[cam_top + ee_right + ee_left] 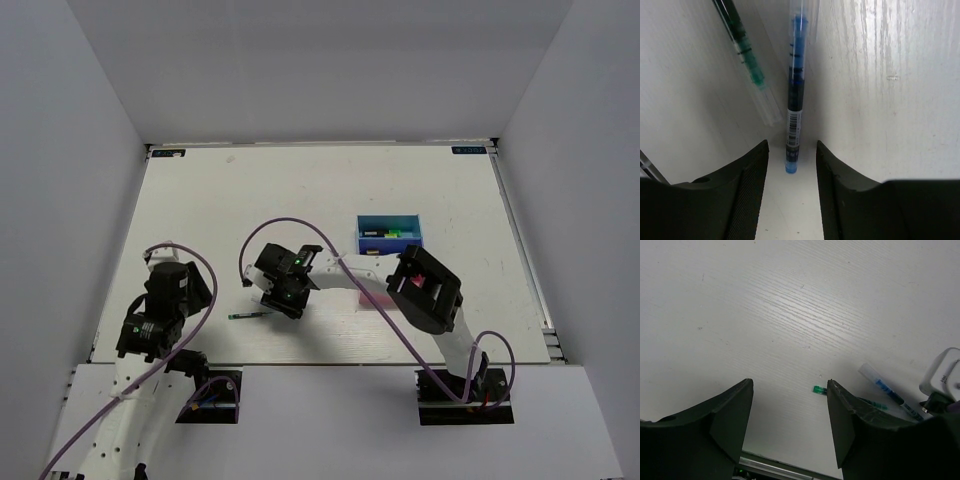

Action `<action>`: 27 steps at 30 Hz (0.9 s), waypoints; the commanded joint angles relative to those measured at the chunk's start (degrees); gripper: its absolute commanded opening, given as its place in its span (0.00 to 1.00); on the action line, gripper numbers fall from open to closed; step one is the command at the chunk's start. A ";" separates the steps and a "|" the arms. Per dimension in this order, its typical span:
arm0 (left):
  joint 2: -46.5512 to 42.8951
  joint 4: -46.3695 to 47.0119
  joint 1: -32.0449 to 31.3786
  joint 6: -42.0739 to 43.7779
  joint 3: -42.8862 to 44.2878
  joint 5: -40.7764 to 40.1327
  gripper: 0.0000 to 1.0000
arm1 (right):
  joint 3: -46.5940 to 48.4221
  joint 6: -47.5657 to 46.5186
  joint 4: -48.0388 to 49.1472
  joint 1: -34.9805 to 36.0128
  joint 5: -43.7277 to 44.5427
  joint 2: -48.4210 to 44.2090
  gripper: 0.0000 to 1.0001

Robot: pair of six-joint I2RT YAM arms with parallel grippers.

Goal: Sort the stationery into containers
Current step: Pick up the pen from the center of the board.

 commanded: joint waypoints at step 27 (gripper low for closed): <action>-1.86 2.10 0.38 1.45 -1.56 5.10 0.70 | -3.10 -9.88 -5.93 -3.44 13.86 -16.64 0.00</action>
